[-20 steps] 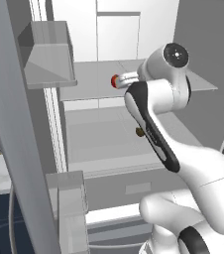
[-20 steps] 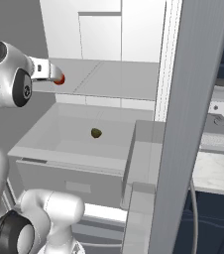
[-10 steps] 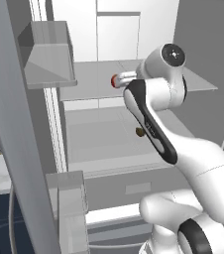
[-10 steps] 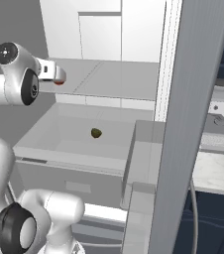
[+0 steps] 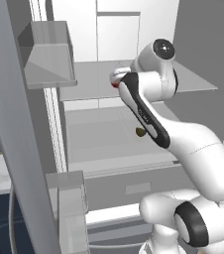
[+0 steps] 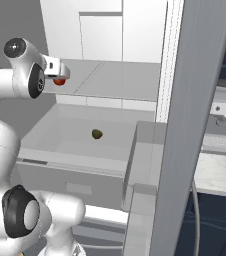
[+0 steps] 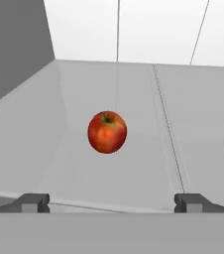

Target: Retrieve the apple and kiwi from the fridge and place them into the bowl on the dining table.

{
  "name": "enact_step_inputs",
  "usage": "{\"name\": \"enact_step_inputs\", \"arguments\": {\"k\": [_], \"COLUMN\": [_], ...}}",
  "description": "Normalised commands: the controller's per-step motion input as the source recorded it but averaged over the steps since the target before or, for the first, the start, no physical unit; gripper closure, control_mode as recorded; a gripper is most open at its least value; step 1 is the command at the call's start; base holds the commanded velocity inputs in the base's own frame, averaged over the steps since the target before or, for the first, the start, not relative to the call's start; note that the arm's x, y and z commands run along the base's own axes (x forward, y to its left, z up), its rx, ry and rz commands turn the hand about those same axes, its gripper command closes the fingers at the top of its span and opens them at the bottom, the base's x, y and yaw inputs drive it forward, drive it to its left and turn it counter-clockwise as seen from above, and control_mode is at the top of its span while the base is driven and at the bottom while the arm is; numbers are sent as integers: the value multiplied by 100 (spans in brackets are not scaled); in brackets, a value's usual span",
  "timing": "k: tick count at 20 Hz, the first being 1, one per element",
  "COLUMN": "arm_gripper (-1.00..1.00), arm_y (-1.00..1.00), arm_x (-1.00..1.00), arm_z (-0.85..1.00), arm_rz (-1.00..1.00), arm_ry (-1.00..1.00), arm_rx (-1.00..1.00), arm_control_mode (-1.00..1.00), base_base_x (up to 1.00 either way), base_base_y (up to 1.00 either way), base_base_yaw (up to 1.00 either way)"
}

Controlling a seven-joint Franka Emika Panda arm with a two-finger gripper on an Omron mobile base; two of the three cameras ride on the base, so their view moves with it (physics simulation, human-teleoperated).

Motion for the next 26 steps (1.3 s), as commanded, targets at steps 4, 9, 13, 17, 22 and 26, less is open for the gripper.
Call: {"name": "enact_step_inputs", "arguments": {"k": [4,9,13,17,22,26], "arm_gripper": [-100,-100,-100,-100,-100,-100], "arm_y": [14,10,1,0,0,2], "arm_x": [35,36,30,34,35,30], "arm_z": [-10,-12,-18,-12,-9,-12], "arm_rz": [0,0,0,0,0,0], "arm_ry": [0,0,0,0,0,0], "arm_rx": [0,0,0,0,0,0], "arm_control_mode": [-100,-100,-100,-100,-100,-100], "base_base_x": [0,0,0,0,0,0], "base_base_y": [0,0,0,0,0,0], "base_base_yaw": [0,0,0,0,0,0]}}
